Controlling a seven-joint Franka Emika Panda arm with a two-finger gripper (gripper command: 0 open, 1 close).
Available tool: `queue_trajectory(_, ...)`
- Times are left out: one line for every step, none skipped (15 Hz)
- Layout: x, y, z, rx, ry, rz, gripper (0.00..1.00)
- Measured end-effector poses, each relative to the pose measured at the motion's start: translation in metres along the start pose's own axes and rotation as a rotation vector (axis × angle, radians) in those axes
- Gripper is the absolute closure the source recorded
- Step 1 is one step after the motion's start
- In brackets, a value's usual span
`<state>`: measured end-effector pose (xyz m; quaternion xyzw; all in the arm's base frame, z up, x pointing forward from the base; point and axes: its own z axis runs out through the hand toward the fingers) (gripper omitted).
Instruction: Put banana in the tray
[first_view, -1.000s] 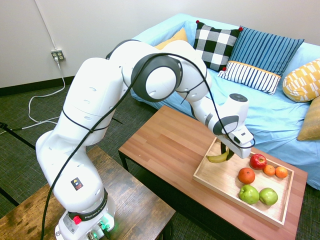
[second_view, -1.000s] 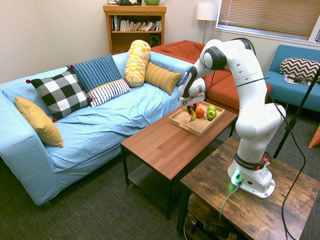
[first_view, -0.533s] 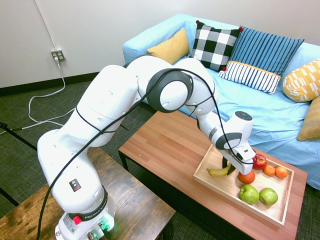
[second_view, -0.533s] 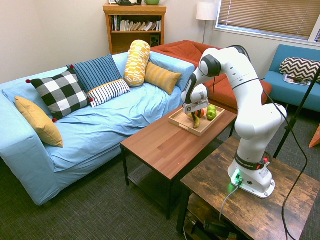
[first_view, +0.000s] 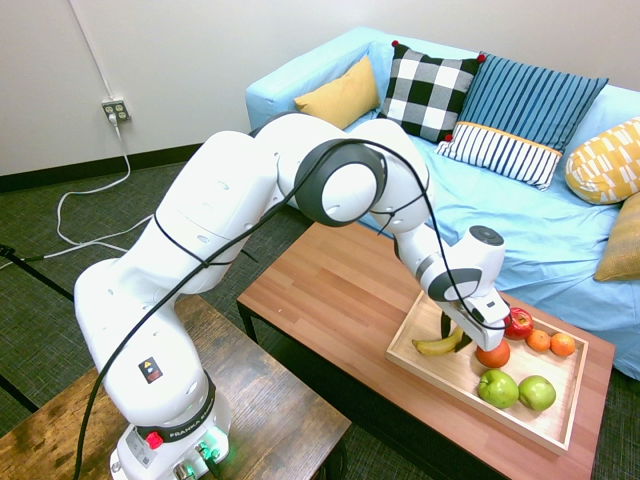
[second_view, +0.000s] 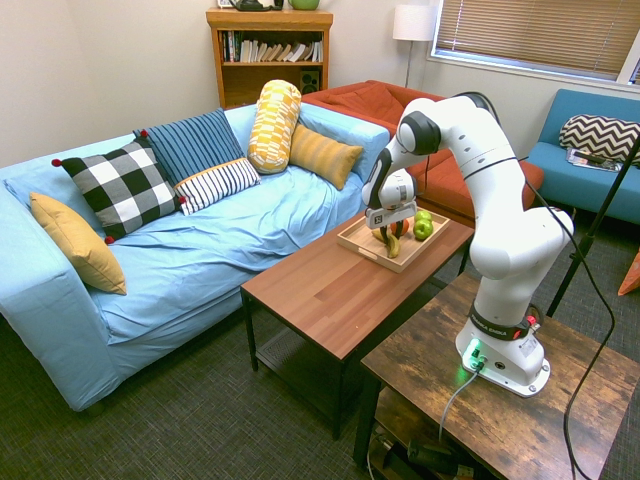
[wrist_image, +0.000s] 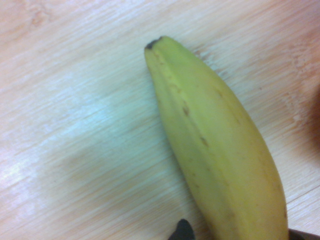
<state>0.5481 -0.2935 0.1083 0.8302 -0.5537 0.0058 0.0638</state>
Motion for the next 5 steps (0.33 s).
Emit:
queue_trajectory(0.002, 0.0, -0.009, 0.002, 0.004, 0.002, 0.0)
queue_trajectory(0.004, 0.002, -0.019, 0.005, 0.009, 0.005, 0.0)
queue_trajectory(0.004, 0.006, -0.031, 0.007, 0.015, 0.008, 0.0)
queue_trajectory(0.003, 0.01, -0.045, 0.009, 0.021, 0.009, 0.0)
queue_trajectory(0.0, 0.014, -0.058, 0.014, 0.023, 0.008, 0.0)
